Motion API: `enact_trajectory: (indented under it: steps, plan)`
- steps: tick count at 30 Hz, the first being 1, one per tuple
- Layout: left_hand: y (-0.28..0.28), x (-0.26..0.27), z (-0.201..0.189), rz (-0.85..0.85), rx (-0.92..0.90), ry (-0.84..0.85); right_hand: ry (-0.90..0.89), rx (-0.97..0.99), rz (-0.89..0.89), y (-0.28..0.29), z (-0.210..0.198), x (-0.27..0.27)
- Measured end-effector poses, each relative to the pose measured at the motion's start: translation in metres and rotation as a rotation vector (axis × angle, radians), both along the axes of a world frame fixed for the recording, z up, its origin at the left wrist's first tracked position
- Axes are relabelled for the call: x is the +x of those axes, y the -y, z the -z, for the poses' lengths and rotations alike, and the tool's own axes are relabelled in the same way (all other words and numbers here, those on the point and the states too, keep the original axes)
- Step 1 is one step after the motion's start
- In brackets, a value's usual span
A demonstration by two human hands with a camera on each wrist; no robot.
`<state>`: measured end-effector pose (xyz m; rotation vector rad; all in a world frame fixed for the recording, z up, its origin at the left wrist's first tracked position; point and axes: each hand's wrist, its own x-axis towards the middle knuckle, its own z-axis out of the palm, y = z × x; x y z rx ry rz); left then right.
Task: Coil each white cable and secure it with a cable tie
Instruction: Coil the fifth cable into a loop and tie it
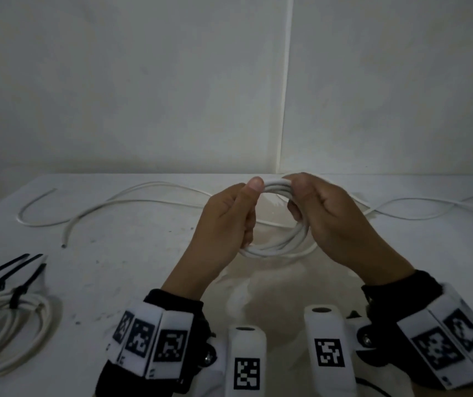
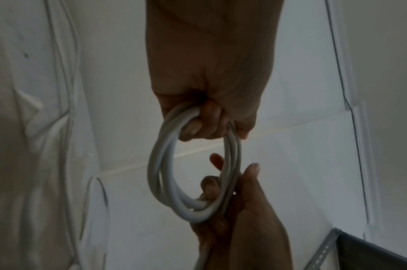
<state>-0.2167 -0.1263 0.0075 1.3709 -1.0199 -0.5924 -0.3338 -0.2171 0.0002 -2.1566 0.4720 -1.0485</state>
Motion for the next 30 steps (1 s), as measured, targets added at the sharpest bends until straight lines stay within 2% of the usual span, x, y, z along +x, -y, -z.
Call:
enact_trajectory:
  steps: [4,7,11,13,15,17,18,20,22,24,27,30]
  plan:
    - [-0.003,-0.003,-0.008,0.056,-0.002,-0.123,0.059,0.094,-0.111,0.002,-0.007,-0.004]
    - [-0.005,0.001,-0.011,0.071,-0.003,-0.245,0.067,0.048,-0.139,0.006,-0.008,-0.006]
    - [-0.005,0.004,-0.01,0.075,-0.001,-0.314,-0.018,-0.322,0.261,0.016,-0.002,-0.009]
    - [-0.004,0.001,-0.01,0.086,0.003,-0.334,-0.032,-0.354,0.336,0.016,0.0,-0.008]
    - [-0.004,0.001,-0.01,0.088,-0.004,-0.361,-0.015,-0.191,0.279,0.014,-0.001,-0.005]
    - [-0.005,0.003,-0.011,0.08,-0.028,-0.39,0.055,0.128,0.132,0.008,-0.007,-0.004]
    - [-0.005,0.005,-0.012,0.081,-0.042,-0.402,0.068,0.212,0.061,0.005,-0.008,-0.004]
    - [-0.006,0.004,-0.013,0.086,-0.06,-0.405,-0.029,0.175,-0.017,0.0,-0.011,-0.005]
    - [-0.007,-0.001,-0.014,0.1,-0.063,-0.381,-0.08,0.107,-0.005,-0.002,-0.009,-0.005]
    - [-0.007,-0.006,-0.015,0.128,-0.076,-0.371,-0.001,0.131,0.007,-0.004,-0.009,-0.002]
    - [-0.006,-0.009,-0.014,0.152,-0.094,-0.389,0.144,0.278,-0.047,-0.008,-0.008,0.002]
    - [-0.005,-0.006,-0.011,0.136,-0.095,-0.411,0.19,0.375,-0.087,-0.012,-0.01,0.003]
